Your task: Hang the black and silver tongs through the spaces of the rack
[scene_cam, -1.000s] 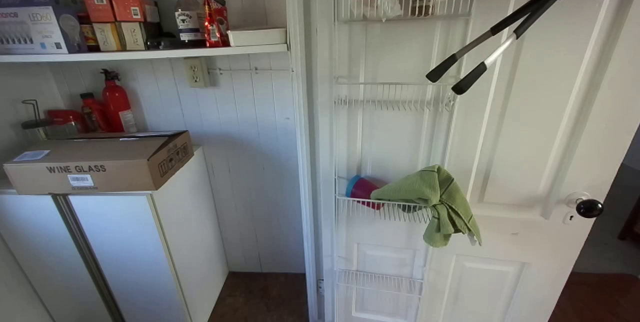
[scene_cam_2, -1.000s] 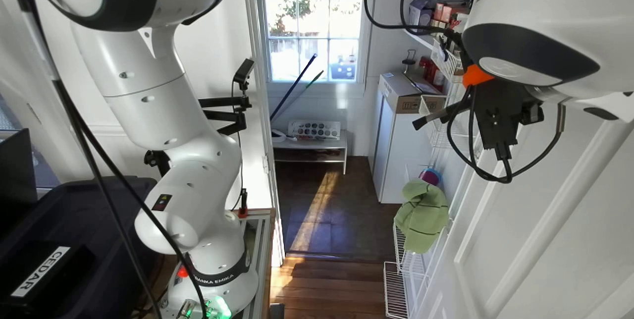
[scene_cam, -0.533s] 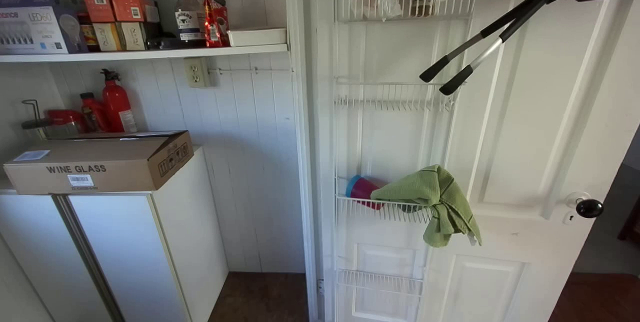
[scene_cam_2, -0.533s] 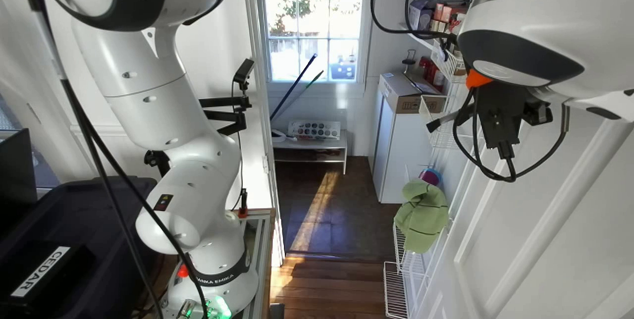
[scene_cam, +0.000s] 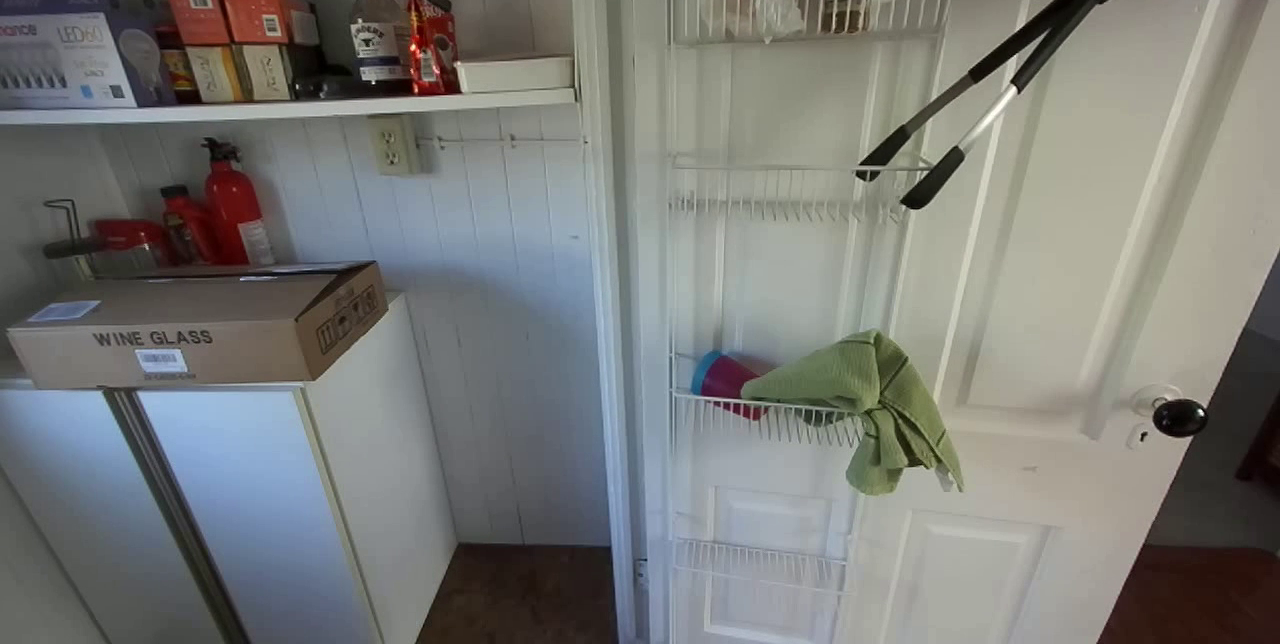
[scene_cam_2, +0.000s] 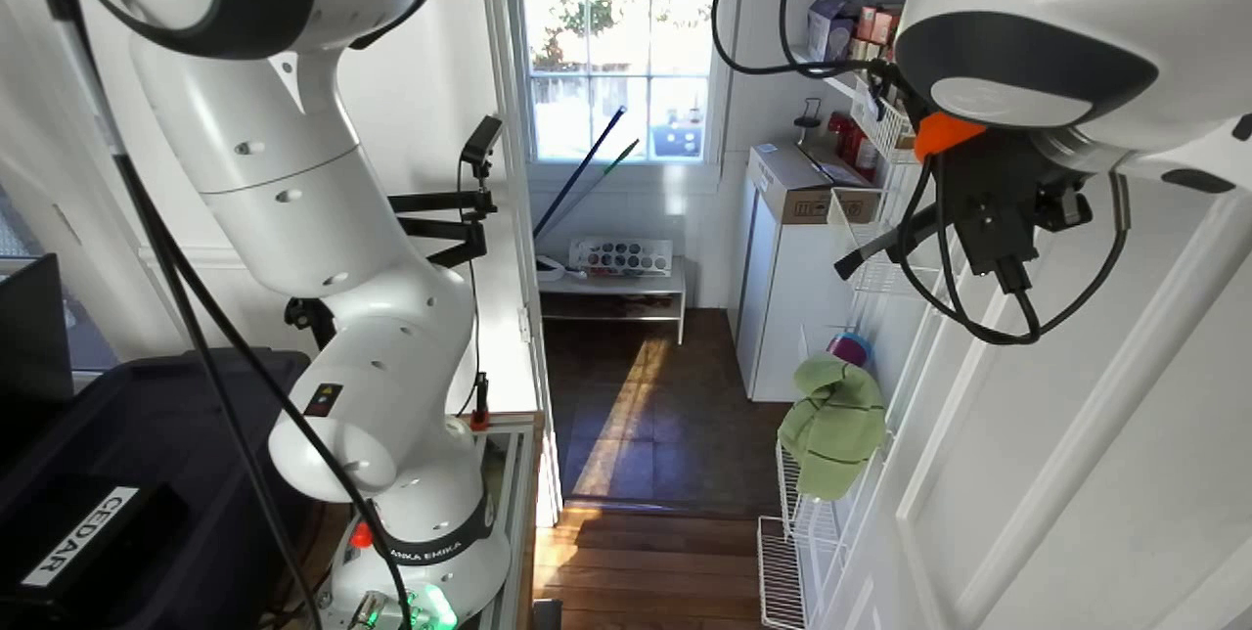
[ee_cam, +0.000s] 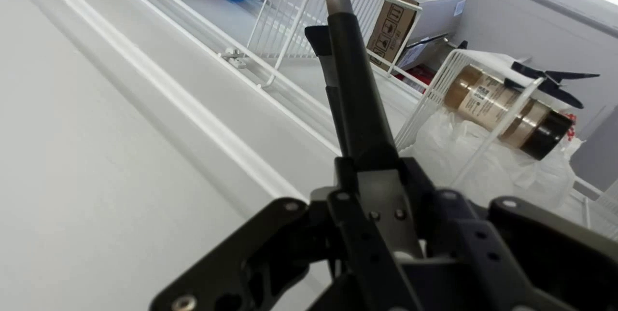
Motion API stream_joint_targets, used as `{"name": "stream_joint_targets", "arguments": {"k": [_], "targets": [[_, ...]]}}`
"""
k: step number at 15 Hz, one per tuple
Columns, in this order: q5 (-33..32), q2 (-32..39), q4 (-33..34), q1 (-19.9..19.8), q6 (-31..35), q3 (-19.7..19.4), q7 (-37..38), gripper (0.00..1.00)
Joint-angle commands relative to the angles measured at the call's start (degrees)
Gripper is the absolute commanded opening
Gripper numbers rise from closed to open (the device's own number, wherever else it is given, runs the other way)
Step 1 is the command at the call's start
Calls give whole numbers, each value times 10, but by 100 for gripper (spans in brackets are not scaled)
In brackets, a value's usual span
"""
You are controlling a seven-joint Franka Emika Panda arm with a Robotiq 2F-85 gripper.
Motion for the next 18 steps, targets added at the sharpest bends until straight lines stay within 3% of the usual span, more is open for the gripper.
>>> {"name": "stream_joint_targets", "arguments": {"k": [1, 10, 18], "targets": [[-46, -19, 12, 9, 11, 5, 11, 7], [-176, -3, 72, 34, 2, 18, 24, 7], [-234, 32, 125, 62, -20, 25, 32, 7]]}}
